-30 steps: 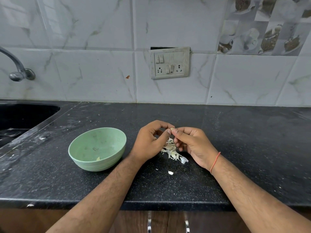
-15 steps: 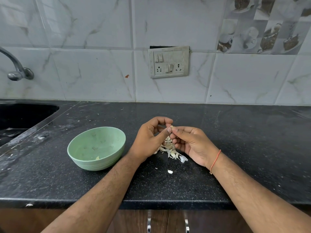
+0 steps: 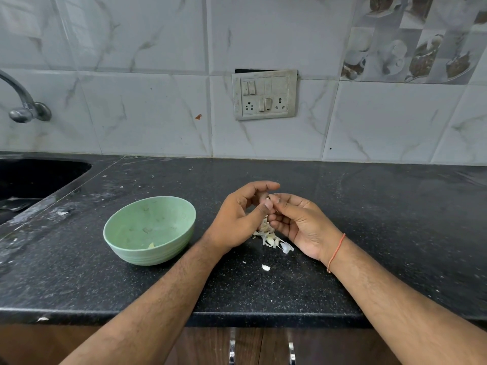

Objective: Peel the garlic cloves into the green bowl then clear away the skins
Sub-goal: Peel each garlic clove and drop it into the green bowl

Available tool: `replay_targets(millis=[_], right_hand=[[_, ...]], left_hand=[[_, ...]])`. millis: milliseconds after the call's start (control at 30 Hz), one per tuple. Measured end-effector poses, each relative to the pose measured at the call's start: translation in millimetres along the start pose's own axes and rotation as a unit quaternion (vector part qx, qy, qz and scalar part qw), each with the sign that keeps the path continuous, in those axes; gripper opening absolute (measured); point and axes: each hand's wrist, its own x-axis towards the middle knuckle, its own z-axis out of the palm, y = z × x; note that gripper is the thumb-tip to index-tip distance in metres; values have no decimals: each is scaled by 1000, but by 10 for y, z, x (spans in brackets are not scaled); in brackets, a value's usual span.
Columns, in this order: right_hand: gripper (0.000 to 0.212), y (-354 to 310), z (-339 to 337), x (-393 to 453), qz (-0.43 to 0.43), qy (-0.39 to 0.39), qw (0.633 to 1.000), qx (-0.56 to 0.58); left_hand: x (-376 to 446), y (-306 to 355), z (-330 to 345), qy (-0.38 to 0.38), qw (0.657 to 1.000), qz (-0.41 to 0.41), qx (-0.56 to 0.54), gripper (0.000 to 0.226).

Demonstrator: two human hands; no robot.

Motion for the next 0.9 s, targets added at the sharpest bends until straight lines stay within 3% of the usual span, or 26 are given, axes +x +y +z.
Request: replay_targets(millis=[133, 300, 500, 633, 700, 800, 867, 900], right_hand=[[22, 0, -10, 18, 6, 7, 1000, 2], [24, 19, 5, 39, -30, 21, 999, -16], [26, 21, -23, 7, -62, 45, 990, -116], [12, -46, -196, -62, -67, 78, 965, -243], [8, -169, -243, -113, -57, 54, 916, -393], [8, -481, -213, -135, -71, -1, 742, -667], [8, -694, -140, -130, -111, -9, 657, -746], [8, -743, -111, -120, -129, -5, 644, -754]], left_hand=[[-3, -6, 13, -4, 1000, -1, 26, 36], [15, -12, 5, 46, 999, -13, 6, 35], [-13, -28, -68, 69, 996, -53, 7, 26], [-95, -45, -113, 42, 992, -64, 100, 21], [-110, -45, -97, 41, 988, -66, 130, 18], [-55, -53, -87, 81, 985, -64, 139, 10], [-22, -63, -81, 100, 983, -59, 139, 11], [-19, -66, -81, 107, 983, -56, 138, 14]])
